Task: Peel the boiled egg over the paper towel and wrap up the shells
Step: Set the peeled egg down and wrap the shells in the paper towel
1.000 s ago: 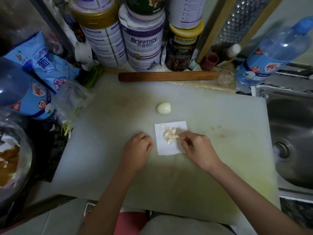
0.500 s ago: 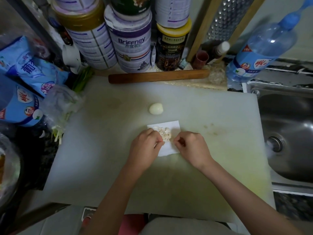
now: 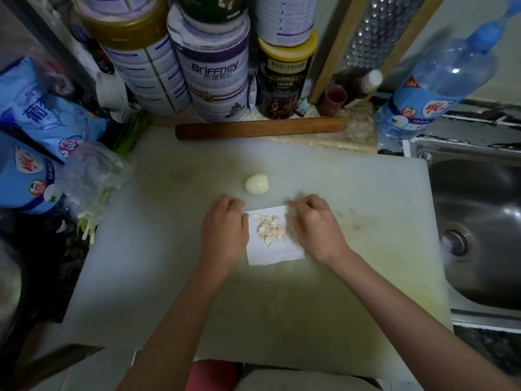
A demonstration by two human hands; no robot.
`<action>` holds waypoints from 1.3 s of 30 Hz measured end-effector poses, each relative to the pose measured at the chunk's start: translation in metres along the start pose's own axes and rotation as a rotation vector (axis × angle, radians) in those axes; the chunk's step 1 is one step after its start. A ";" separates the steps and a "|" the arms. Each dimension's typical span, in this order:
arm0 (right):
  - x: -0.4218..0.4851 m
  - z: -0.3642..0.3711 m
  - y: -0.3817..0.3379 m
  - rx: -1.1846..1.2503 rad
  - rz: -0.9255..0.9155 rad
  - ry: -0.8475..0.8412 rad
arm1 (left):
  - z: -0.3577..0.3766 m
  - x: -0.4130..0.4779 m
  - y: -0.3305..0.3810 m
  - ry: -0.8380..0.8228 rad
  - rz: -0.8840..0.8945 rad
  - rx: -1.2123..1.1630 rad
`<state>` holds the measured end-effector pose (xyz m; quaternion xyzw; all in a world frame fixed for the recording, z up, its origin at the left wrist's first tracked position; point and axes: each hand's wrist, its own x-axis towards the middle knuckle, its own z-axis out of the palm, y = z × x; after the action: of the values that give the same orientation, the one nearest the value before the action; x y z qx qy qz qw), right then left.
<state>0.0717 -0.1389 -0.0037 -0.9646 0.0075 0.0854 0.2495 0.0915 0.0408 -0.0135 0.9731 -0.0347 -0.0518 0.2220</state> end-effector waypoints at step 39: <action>-0.032 0.004 0.000 -0.194 -0.267 -0.017 | 0.000 -0.050 -0.009 -0.071 0.455 0.203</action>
<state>0.0398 -0.1382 -0.0021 -0.9758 -0.1309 0.0599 0.1644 0.0418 0.0533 -0.0133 0.9551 -0.2658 -0.0308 0.1275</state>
